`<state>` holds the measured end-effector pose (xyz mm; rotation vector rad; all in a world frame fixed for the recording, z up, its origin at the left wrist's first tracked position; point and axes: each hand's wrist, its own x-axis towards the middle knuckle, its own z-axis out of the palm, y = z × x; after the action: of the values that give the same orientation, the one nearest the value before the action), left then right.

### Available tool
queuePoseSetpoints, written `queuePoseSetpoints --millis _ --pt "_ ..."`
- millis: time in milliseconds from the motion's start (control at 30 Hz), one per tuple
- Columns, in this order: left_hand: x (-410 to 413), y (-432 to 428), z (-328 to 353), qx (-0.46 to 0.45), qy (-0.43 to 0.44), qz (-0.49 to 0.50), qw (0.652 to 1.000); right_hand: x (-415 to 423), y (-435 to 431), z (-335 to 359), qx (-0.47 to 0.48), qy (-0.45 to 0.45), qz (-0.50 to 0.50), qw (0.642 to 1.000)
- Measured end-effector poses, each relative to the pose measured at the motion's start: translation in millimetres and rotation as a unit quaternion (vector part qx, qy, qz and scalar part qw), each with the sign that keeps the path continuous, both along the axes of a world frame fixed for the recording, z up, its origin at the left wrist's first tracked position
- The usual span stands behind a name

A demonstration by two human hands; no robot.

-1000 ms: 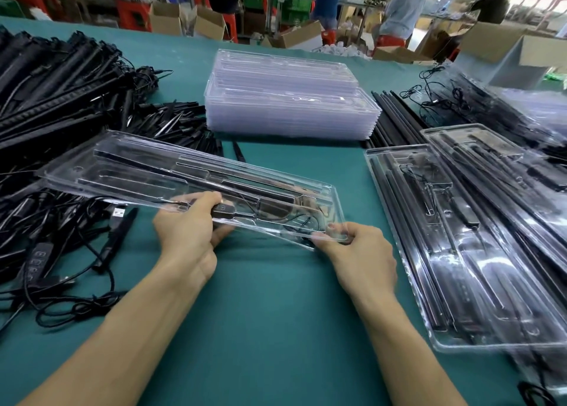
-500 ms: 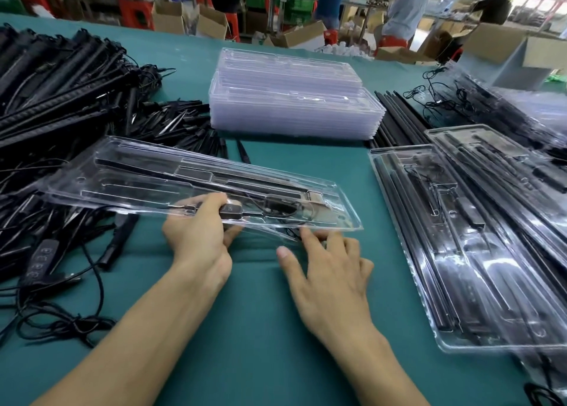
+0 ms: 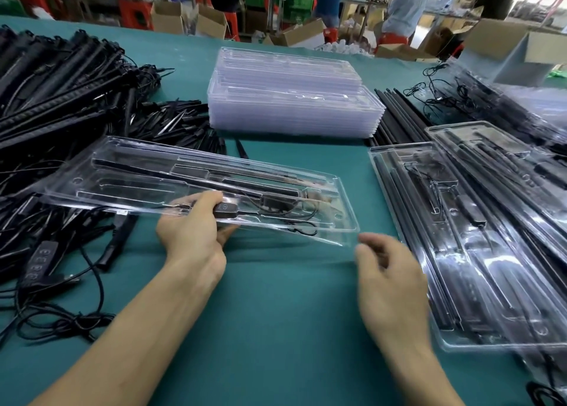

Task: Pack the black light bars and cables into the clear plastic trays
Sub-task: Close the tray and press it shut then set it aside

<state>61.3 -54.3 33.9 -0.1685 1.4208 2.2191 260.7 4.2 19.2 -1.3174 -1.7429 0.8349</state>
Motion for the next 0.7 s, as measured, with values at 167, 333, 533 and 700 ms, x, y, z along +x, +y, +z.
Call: queuePoseSetpoints --millis 167,333,533,700 --pt "-1 -1 0 0.01 -0.01 -0.004 1.0 -7 36 28 -0.38 0.166 0.066 0.908" --pt "-1 -2 0 0.018 -0.02 -0.007 1.0 -21 49 28 -0.381 0.172 0.125 0.9" --pt "-2 -1 -2 0.042 -0.006 -0.017 0.999 -25 54 22 -0.367 0.169 0.163 0.9" --pt "-4 -2 -2 0.057 -0.008 -0.023 0.998 -26 57 18 -0.338 0.19 0.182 0.904"
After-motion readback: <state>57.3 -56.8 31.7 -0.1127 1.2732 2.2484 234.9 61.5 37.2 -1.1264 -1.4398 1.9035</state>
